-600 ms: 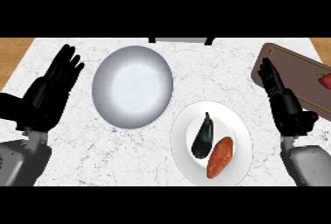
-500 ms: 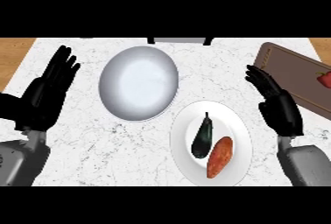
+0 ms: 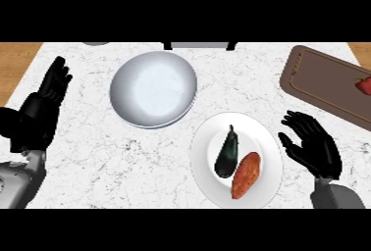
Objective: Pick the eggplant from the plate and place it in the bowl
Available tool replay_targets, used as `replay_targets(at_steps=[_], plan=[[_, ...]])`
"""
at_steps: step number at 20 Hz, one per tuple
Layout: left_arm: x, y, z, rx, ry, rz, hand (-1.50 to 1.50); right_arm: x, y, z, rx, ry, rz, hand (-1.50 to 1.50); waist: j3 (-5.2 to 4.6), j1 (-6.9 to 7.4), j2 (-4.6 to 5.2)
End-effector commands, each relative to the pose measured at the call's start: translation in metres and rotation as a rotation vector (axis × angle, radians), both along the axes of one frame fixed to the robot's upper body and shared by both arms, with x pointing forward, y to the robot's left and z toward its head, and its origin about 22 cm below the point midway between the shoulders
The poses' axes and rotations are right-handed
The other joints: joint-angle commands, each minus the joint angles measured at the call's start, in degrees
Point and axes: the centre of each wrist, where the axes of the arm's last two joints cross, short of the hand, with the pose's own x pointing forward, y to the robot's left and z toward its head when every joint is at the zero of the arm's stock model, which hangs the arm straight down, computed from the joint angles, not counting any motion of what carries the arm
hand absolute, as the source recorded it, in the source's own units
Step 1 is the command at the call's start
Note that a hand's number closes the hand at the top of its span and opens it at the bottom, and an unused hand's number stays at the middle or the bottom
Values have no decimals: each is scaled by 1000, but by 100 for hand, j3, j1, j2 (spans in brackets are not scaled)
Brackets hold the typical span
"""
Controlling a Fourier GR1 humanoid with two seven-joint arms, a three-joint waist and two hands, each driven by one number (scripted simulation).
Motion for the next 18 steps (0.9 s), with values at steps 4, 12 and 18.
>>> replay_targets(at_steps=[4, 12, 18], plan=[[-4, -20, -6, 44, 1, 22, 0, -31, -62, -27, -86, -134, 198, -150, -23, -40, -85], [-2, -12, -24, 50, 19, 34, 0, 30, -75, 47, -457, -23, 435, -150, -45, -34, -103], [0, -13, -19, 61, 19, 29, 0, 61, -42, 70, -667, 44, 619, -150, -41, -14, -102]])
